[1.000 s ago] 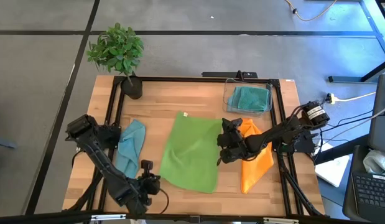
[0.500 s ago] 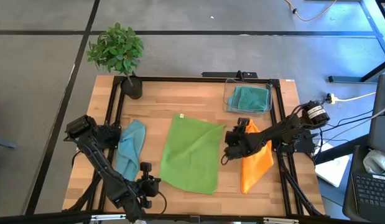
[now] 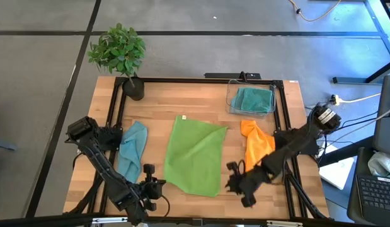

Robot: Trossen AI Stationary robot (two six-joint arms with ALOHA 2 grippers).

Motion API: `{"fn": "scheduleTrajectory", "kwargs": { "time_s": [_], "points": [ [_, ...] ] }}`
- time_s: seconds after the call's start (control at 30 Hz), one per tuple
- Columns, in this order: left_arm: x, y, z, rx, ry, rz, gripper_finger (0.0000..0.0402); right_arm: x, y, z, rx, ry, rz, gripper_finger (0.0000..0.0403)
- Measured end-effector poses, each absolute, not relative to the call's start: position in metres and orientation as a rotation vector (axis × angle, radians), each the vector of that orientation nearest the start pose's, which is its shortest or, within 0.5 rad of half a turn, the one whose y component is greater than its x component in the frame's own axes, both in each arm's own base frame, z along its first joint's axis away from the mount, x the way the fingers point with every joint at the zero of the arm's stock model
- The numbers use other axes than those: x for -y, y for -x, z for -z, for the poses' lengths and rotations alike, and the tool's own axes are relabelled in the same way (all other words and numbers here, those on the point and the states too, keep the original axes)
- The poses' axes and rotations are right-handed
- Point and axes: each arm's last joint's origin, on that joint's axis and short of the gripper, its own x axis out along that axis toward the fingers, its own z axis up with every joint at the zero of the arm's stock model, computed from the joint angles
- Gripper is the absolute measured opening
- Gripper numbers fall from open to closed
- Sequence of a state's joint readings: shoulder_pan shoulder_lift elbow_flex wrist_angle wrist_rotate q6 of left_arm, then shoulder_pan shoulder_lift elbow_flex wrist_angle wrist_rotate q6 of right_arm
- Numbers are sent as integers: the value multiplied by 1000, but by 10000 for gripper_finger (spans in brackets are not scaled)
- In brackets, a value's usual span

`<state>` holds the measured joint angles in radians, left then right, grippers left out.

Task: Fold microfiber towels
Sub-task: Fold the green microfiber towel

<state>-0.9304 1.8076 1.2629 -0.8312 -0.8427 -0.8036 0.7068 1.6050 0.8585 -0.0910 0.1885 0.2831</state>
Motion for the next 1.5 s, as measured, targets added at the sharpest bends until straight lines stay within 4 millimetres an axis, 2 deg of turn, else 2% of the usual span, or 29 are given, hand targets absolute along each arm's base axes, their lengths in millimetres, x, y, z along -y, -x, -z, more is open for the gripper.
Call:
{"fn": "scheduleTrajectory", "kwargs": {
  "time_s": [0.13, 0.3, 0.5, 0.63, 0.83, 1.07, 1.17, 1.37, 1.5],
  "points": [
    [264, -226, -202, -715, -319, -243, 0, -219, -244, -148, -767, 250, -343, 91],
    [270, -228, -204, -684, -289, -211, 0, -242, -255, -122, -786, 453, -416, 144],
    [284, -223, -204, -630, -214, -179, 0, -261, -278, -114, -790, 562, -363, 216],
    [292, -221, -199, -600, -204, -173, 0, -263, -280, -113, -844, 551, -283, 230],
    [295, -222, -191, -593, -152, -196, 0, -262, -265, -116, -954, 510, -154, 205],
    [299, -220, -190, -584, -131, -189, 0, -276, -236, -129, -1088, 568, -71, 158],
    [299, -220, -190, -584, -137, -188, 0, -281, -228, -131, -1043, 576, -20, 136],
    [298, -222, -190, -587, -142, -191, 0, -272, -217, -119, -1064, 575, 49, 77],
    [298, -222, -189, -593, -164, -182, 0, -284, -221, -120, -1012, 505, -31, 63]
  ]
}}
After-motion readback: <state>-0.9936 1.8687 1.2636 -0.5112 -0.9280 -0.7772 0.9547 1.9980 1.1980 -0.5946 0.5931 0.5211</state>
